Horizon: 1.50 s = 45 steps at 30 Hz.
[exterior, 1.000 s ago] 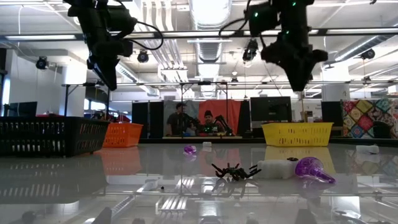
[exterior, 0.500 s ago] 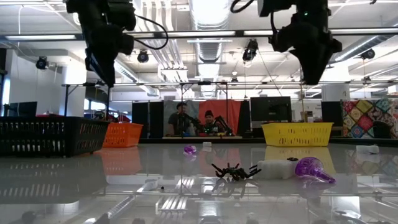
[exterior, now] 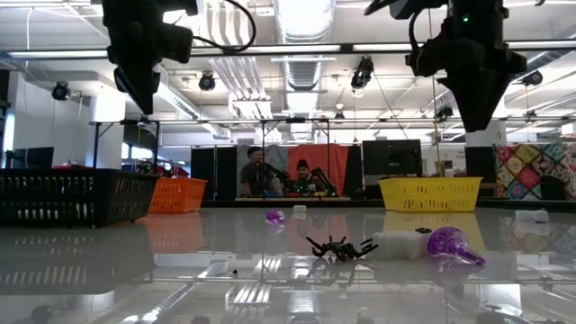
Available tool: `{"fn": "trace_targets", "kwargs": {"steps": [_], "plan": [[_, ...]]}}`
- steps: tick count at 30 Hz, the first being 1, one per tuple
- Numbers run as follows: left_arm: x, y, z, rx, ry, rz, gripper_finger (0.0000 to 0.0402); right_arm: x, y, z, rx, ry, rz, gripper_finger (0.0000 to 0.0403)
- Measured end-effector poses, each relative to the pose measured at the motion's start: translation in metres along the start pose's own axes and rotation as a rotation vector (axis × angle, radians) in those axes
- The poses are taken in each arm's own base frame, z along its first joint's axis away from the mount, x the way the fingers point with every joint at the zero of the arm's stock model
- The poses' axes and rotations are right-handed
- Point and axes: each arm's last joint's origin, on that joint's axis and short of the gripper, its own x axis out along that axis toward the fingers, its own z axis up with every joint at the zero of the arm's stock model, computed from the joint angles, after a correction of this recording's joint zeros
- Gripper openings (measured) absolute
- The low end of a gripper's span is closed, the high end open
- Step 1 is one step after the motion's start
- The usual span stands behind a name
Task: Sort Halloween decoration
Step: Put the white skeleton toy into the black bin
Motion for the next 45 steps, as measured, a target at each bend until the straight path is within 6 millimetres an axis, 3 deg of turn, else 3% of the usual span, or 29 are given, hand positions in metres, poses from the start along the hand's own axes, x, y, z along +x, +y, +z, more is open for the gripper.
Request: {"fn": "trace_targets", "kwargs": {"steps": [15, 29, 45], "plan": [[0.003, -0.027, -0.010, 0.036, 0.026, -0.036, 0.0093, 0.022, 0.007, -0.020, 0.117, 0.050, -0.010, 0.0134], [0.003, -0.028, -0.009, 0.015, 0.007, -0.039, 0.0093, 0.059, 0.013, -0.031, 0.332, 0.048, 0.060, 0.0137], [0.003, -0.029, -0.007, 0.023, -0.008, -0.043, 0.0093, 0.069, 0.018, -0.048, 0.384, 0.117, 0.097, 0.0137]]}}
